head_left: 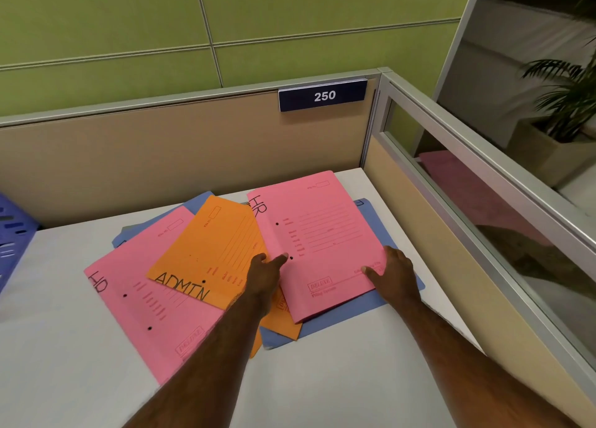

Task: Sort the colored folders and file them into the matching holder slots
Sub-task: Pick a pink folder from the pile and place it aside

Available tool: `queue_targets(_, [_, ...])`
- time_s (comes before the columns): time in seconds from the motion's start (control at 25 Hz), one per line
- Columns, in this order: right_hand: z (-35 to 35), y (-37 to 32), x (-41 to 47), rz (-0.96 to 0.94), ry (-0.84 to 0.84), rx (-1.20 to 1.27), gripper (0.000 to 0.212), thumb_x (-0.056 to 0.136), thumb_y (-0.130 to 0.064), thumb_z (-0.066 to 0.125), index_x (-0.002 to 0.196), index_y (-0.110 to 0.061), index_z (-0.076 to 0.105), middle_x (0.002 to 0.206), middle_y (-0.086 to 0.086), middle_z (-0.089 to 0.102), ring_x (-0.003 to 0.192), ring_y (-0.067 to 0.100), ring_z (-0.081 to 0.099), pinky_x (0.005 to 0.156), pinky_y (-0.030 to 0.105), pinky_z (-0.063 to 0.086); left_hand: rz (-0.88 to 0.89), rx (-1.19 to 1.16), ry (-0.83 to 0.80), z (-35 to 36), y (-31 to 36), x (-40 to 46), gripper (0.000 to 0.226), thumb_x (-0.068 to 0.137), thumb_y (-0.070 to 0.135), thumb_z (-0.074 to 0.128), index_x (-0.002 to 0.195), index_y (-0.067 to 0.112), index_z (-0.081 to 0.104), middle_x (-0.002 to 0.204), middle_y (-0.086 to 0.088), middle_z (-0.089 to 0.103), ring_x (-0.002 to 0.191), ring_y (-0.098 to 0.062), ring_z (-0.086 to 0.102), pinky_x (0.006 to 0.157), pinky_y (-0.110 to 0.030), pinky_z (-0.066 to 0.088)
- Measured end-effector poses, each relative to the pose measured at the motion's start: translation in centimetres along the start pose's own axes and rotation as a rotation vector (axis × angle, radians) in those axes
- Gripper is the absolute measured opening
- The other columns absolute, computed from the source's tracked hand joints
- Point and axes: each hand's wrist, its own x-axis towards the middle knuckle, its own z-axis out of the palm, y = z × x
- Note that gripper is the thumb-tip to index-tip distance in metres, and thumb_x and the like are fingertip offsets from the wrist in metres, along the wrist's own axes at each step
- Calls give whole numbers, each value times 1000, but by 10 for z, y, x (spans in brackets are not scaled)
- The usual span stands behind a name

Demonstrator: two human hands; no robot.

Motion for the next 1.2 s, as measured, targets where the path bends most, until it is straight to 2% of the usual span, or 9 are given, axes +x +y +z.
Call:
queue_targets(0.08, [1, 0, 1, 4, 1, -18, 65, 82, -45, 69, 130, -7, 44, 131, 14, 53, 120, 31, 50, 96, 42, 46, 6, -36, -13, 3, 0, 2, 42, 94, 24, 58, 128, 3, 50, 127, -14, 62, 103, -31, 62, 75, -42, 54])
queue_targets(0.16, [0, 0, 0, -1, -2, -17, 65, 83, -46, 67, 131, -8, 44, 132, 14, 52, 121, 31, 49, 97, 42, 46, 29, -82, -41, 3, -1, 3, 30, 94, 15, 58, 121, 3, 53, 122, -17, 64, 103, -33, 64, 79, -47, 57])
queue_targets(0.24, [-1, 0, 0, -16, 5, -16, 68, 85, -46, 65, 136, -7, 41, 137, 14, 48, 125, 32, 46, 100, 44, 44, 49, -166, -78, 1, 0, 2, 30, 94, 9, 58, 122, 3, 49, 121, -18, 63, 106, -36, 63, 83, -50, 56])
queue_targets(0.36, [-7, -2, -3, -15, 14, 27, 73, 88, -45, 62, 143, -7, 35, 148, 14, 40, 135, 33, 38, 107, 45, 38, 85, -244, -120, -10, 2, -8, 24, 94, 6, 58, 116, 8, 50, 114, -16, 66, 97, -31, 67, 71, -41, 58])
queue_targets(0.48, [-10, -13, -9, -29, 33, 153, 68, 90, -38, 63, 143, -4, 37, 147, 15, 42, 136, 32, 39, 111, 43, 35, 105, -248, -139, -37, -1, -21, 24, 94, 6, 56, 118, 6, 52, 112, -18, 69, 91, -31, 69, 73, -44, 58])
queue_targets(0.68, [-7, -62, -45, -15, -87, 422, 55, 90, -35, 63, 135, -7, 49, 127, 11, 60, 115, 30, 58, 96, 40, 48, 83, -363, -166, -113, -18, -68, 25, 94, 0, 52, 118, 8, 53, 108, -19, 72, 90, -36, 71, 75, -49, 60])
queue_targets(0.84, [21, -111, -98, -61, -218, 557, 24, 92, -30, 62, 104, -11, 68, 100, 11, 72, 90, 33, 69, 83, 52, 56, 130, -295, -119, -180, -40, -104, 30, 93, 2, 53, 123, 8, 53, 114, -18, 71, 98, -36, 70, 81, -48, 58])
queue_targets(1.04, [86, -170, -184, -72, -338, 720, 20, 91, -13, 63, 109, -4, 65, 111, 19, 69, 94, 32, 65, 93, 55, 52, 168, -242, -7, -293, -74, -157, 34, 96, 6, 51, 130, 8, 49, 123, -19, 66, 101, -34, 68, 87, -48, 57])
queue_targets(1.2, [140, -218, -255, -88, -402, 721, 27, 90, -9, 63, 116, -4, 62, 112, 17, 68, 97, 32, 65, 91, 51, 53, 226, -178, 45, -383, -113, -195, 36, 97, 6, 47, 133, 11, 51, 123, -15, 67, 108, -36, 67, 94, -53, 53])
